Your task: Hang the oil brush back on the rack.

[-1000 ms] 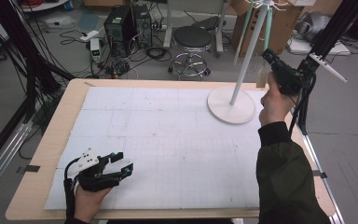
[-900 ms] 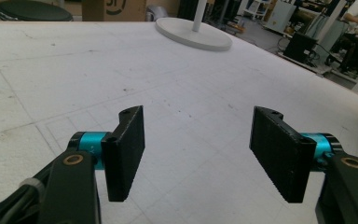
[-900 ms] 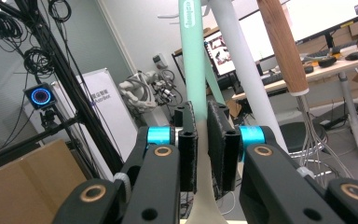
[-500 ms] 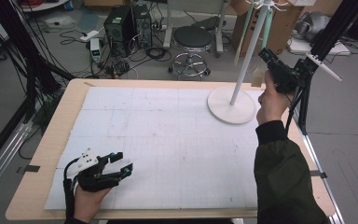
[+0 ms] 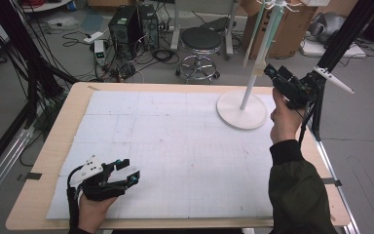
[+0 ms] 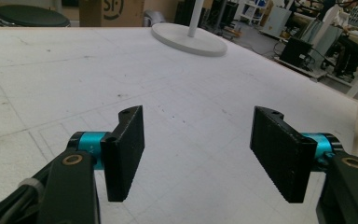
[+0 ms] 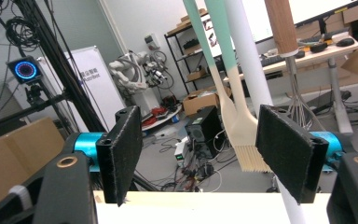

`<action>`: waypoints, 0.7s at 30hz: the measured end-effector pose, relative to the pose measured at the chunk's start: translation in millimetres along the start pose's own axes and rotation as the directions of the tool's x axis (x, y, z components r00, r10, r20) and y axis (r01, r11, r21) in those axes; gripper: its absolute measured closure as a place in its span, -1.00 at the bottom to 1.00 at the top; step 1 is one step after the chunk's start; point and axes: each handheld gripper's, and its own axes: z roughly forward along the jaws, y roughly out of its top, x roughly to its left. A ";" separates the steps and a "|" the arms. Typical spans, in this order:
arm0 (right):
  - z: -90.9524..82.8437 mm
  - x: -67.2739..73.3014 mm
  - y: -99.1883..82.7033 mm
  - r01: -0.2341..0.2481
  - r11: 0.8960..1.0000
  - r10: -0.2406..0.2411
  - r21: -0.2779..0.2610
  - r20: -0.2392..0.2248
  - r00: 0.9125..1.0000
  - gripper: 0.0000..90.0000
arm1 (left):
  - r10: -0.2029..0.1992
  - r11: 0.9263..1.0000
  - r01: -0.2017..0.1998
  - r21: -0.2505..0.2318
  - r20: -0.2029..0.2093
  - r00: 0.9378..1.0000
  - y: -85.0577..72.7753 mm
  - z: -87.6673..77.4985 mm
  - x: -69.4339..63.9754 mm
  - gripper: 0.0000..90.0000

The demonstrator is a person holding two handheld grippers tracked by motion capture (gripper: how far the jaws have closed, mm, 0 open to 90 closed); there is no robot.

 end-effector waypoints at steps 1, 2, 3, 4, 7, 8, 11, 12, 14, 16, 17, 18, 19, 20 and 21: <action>-0.3 -0.1 -0.5 0.002 1.000 -0.002 0.003 -0.001 1.000 -0.33 | 0.001 1.000 -0.001 -0.001 -0.001 1.000 0.0 -0.1 -0.2 -0.20; -0.9 -0.4 -1.5 0.003 1.000 -0.003 0.004 -0.014 1.000 -0.36 | -0.001 1.000 0.001 -0.002 -0.002 1.000 0.0 -0.2 -0.5 -0.21; -1.3 -0.6 -2.5 0.004 1.000 -0.004 0.009 -0.022 1.000 -0.37 | 0.001 1.000 -0.001 -0.004 -0.003 1.000 -0.1 -0.3 -0.5 -0.20; -1.6 -0.9 -3.5 0.010 1.000 -0.010 0.016 -0.026 1.000 -0.37 | 0.000 1.000 0.000 -0.003 -0.004 1.000 -0.1 -0.6 -0.6 -0.21; -3.2 -0.7 -8.8 0.016 1.000 -0.015 0.026 -0.041 0.999 -0.43 | -0.001 1.000 0.001 -0.001 -0.001 1.000 -0.4 -1.1 -1.0 -0.21; -3.7 -1.1 -10.7 0.015 0.999 -0.013 0.039 -0.042 0.999 -0.46 | -0.006 1.000 0.006 -0.005 0.000 1.000 -0.7 -1.1 -1.6 -0.21; -5.9 -2.4 -18.5 0.014 0.998 -0.011 0.057 -0.052 0.999 -0.51 | -0.005 1.000 0.005 -0.006 0.002 1.000 -0.5 -1.3 -1.9 -0.21; -6.7 -3.5 -21.1 0.013 0.998 -0.010 0.058 -0.054 0.998 -0.53 | -0.003 1.000 0.003 -0.007 0.001 1.000 -0.4 -1.2 -1.9 -0.21; -8.1 -5.5 -26.0 0.000 0.998 0.004 0.065 -0.058 0.998 -0.53 | -0.004 1.000 0.004 -0.006 0.001 1.000 -0.5 -1.2 -2.0 -0.21; -8.2 -7.1 -31.0 -0.012 0.996 0.018 0.087 -0.065 0.998 -0.54 | -0.005 1.000 0.005 -0.004 0.003 1.000 -0.6 -1.0 -2.2 -0.21; -8.0 -7.5 -33.7 -0.012 0.995 0.019 0.094 -0.069 0.997 -0.54 | -0.004 1.000 0.004 -0.005 0.003 1.000 -0.6 -1.0 -2.2 -0.21; -7.9 -7.4 -36.2 -0.015 0.995 0.022 0.100 -0.074 0.997 -0.54 | -0.003 1.000 0.003 -0.003 0.002 1.000 -0.6 -1.0 -2.2 -0.21; -7.9 -7.4 -38.4 -0.008 0.994 0.016 0.108 -0.074 0.997 -0.54 | -0.004 1.000 0.004 -0.003 0.001 1.000 -0.6 -0.8 -2.3 -0.21; -7.6 -7.2 -39.9 -0.008 0.994 0.016 0.113 -0.074 0.997 -0.54 | -0.002 1.000 0.002 -0.002 0.000 1.000 -0.5 -0.5 -2.1 -0.21; -6.6 -7.3 -41.9 -0.001 0.992 0.011 0.122 -0.079 0.997 -0.54 | -0.002 1.000 0.002 -0.002 -0.002 1.000 -0.4 -0.2 -2.1 -0.21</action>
